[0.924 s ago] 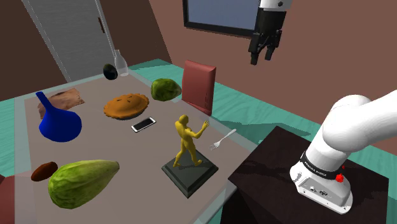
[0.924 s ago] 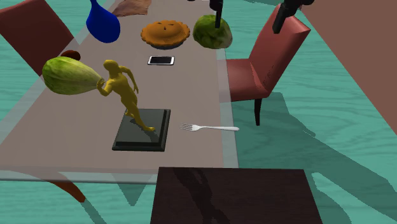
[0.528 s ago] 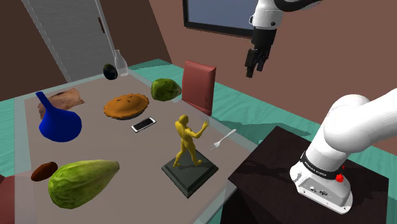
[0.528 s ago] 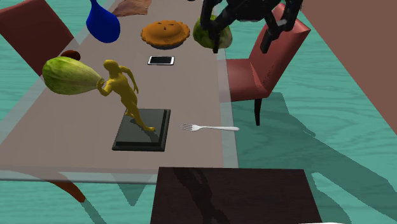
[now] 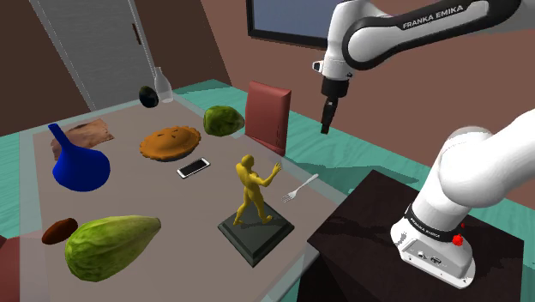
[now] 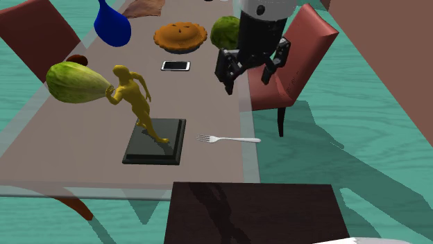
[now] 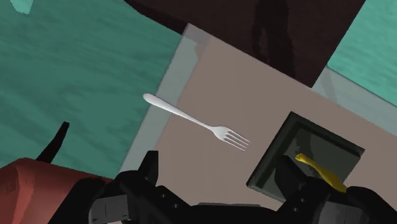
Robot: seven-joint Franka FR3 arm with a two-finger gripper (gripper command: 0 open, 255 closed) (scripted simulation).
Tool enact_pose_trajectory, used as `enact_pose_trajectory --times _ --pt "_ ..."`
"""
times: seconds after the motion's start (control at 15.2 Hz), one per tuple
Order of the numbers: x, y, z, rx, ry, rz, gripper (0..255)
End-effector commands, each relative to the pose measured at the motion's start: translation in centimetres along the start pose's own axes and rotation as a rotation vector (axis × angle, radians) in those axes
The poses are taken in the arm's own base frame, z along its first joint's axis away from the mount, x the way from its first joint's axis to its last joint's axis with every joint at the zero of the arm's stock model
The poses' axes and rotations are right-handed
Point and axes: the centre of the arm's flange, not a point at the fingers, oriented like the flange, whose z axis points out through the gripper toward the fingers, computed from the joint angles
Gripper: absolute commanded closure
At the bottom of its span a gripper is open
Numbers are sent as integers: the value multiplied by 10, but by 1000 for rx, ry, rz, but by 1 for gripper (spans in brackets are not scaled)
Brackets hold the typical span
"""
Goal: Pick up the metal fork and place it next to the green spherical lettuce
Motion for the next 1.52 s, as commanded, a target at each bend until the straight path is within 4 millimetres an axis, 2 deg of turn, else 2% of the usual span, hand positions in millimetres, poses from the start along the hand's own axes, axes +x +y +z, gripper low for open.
enact_pose_trajectory --times 0.0,0.59,1.25,1.45 --pt "8 -2 23 1 2 -90 0" --pt "42 -9 137 7 -3 -473 0" --pt "73 -31 263 14 -8 -899 0" --pt "73 -32 275 14 -8 -903 0"
